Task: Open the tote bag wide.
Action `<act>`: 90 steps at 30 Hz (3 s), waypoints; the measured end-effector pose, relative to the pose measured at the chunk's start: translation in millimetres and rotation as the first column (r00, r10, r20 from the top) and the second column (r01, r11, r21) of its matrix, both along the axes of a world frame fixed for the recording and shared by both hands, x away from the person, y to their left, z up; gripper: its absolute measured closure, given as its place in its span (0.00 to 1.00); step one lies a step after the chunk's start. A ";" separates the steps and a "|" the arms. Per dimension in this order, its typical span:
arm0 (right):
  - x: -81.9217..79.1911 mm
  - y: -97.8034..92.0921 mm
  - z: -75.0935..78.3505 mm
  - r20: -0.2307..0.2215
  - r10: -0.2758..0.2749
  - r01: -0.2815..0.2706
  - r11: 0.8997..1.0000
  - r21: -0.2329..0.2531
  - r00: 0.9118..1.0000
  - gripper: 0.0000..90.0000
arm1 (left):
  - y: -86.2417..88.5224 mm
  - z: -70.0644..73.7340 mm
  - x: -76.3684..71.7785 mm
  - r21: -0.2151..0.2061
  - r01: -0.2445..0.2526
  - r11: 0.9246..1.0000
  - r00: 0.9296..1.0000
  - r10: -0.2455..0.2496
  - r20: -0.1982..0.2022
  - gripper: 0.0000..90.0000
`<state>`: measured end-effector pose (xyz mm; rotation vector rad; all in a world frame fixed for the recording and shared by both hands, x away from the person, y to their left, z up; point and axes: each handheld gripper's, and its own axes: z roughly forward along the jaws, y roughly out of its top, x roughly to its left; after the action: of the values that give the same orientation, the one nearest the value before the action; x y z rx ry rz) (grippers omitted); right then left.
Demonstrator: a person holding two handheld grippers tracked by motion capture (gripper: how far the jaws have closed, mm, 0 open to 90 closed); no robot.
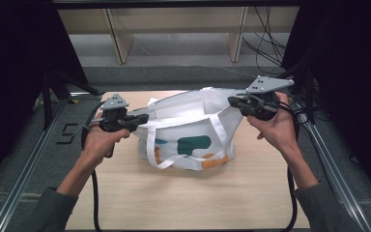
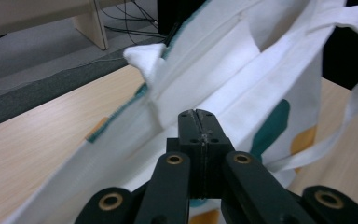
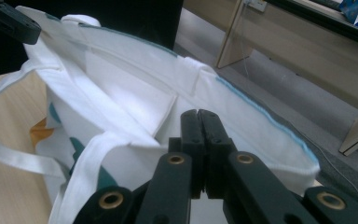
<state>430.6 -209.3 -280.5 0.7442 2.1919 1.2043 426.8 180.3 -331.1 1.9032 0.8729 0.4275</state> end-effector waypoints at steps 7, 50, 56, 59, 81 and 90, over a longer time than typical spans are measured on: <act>26.5 9.2 -2.9 -0.010 -0.040 0.039 0.998 -0.058 0.999 1.00 | 0.1 -6.2 27.9 0.014 -0.026 1.000 0.998 0.027 -0.050 0.99; 86.6 53.4 -114.9 -0.328 -0.084 0.018 0.980 -0.199 0.941 1.00 | -60.0 -80.8 87.8 0.101 0.024 0.995 0.973 0.000 -0.230 0.98; 56.4 48.2 -122.0 -0.397 0.050 -0.147 0.965 -0.218 0.916 1.00 | -64.8 -88.6 99.0 0.092 0.027 0.995 0.962 -0.001 -0.273 0.98; 37.4 43.2 -123.2 -0.455 0.131 -0.241 0.952 -0.191 0.880 1.00 | -66.3 -88.6 101.3 0.115 0.014 0.993 0.963 0.018 -0.270 0.98; 20.7 49.0 -134.3 -0.336 0.060 -0.159 0.948 -0.275 0.940 1.00 | -104.3 -97.8 77.3 0.197 0.154 0.968 0.961 -0.100 -0.258 0.98; -9.3 44.8 -178.4 -0.477 0.043 -0.232 0.909 -0.346 0.878 1.00 | -122.5 -100.8 131.8 0.234 0.029 0.972 0.951 0.045 -0.305 1.00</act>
<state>421.3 -164.4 -458.9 0.7612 2.8094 0.6385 558.6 57.8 -432.0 2.2267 1.0723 0.2484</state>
